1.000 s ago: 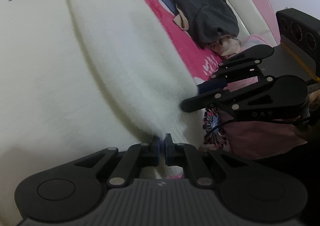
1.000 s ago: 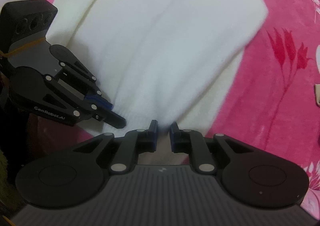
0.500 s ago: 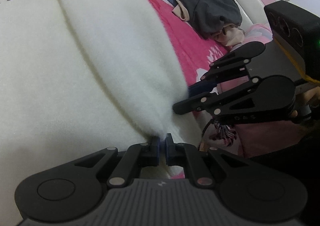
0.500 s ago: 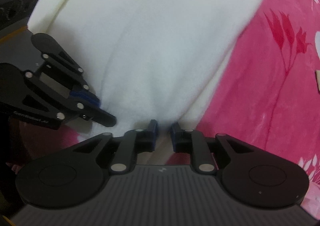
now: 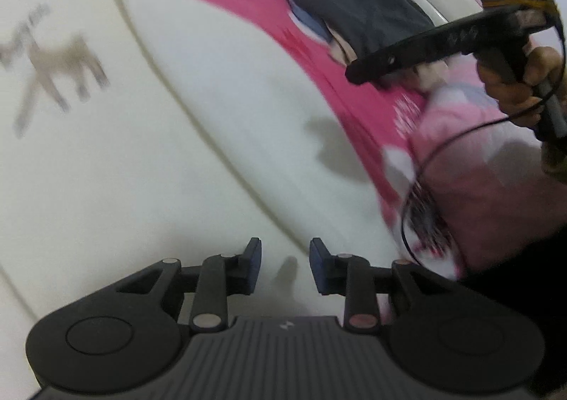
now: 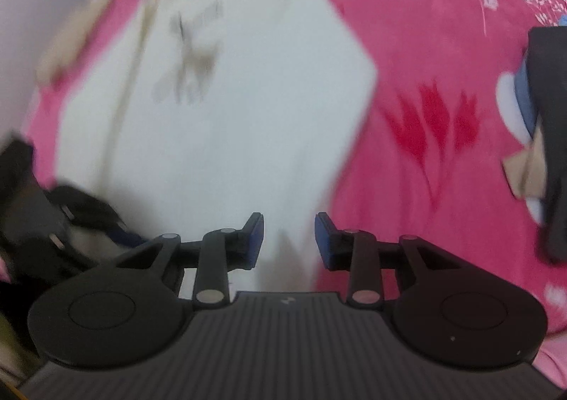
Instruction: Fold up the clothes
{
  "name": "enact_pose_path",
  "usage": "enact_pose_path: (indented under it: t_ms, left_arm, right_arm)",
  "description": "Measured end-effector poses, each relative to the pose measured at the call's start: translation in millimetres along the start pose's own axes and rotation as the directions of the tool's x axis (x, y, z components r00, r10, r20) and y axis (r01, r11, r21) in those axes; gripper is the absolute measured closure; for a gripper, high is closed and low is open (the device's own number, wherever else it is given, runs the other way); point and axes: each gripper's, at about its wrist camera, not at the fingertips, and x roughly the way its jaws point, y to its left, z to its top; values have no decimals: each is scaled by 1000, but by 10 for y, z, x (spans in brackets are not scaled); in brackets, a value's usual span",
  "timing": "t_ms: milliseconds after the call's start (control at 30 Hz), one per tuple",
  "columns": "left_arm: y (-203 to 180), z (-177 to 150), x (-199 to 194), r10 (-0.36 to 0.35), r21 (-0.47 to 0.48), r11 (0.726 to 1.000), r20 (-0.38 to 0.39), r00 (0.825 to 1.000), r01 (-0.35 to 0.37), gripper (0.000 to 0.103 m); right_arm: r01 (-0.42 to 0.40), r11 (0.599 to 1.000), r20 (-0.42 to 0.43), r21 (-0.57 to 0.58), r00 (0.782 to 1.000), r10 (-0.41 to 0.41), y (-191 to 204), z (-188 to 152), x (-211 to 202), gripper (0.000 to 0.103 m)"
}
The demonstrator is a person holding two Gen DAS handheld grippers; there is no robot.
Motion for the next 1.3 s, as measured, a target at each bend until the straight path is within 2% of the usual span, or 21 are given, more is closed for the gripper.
enact_pose_path:
  t_ms: [67,167,333,467,633,700,733,767,800,1033,1300]
  left_arm:
    - [58,152,-3,36,-24,999,50,998,-35,70]
    - [70,304,83,30,-57,998,98,995,-25,69]
    - [111,383,403,65,-99,993,64,996,-58,70]
    - [133,332,429,63,-88,995,81,995,-56,70]
    - [163,279,437,50,-88,995,97,994,-41,70]
    - [170,273,454,44,-89,995,103,994,-35,70]
    - [184,267,453,40,-91,995,107,993,-30,70]
    - [199,262,451,36,-93,995,111,993,-26,72]
    - [214,256,448,32,-95,995,115,993,-21,75]
    - [382,188,338,-28,-139,989,126,992,46,88]
    - [389,183,295,-47,-148,987,125,991,66,91]
  right_arm:
    - [-53,998,40,28,998,52,20,254,-18,72]
    - [-32,998,81,-56,996,36,170,702,61,72]
    - [89,979,170,-183,984,-57,435,1288,543,72]
    - [213,946,228,-244,961,-158,590,1656,1049,72]
    - [318,916,225,-245,938,-265,607,1970,1479,74]
    - [346,909,217,-232,930,-298,568,2017,1575,80]
    - [349,910,214,-225,929,-303,542,2024,1600,91]
    - [351,911,211,-218,928,-307,518,2030,1621,96]
    - [343,915,216,-211,930,-298,506,2026,1620,97]
    - [235,954,294,-186,940,-174,552,1985,1366,99]
    - [159,970,260,-181,959,-109,506,1949,1616,99]
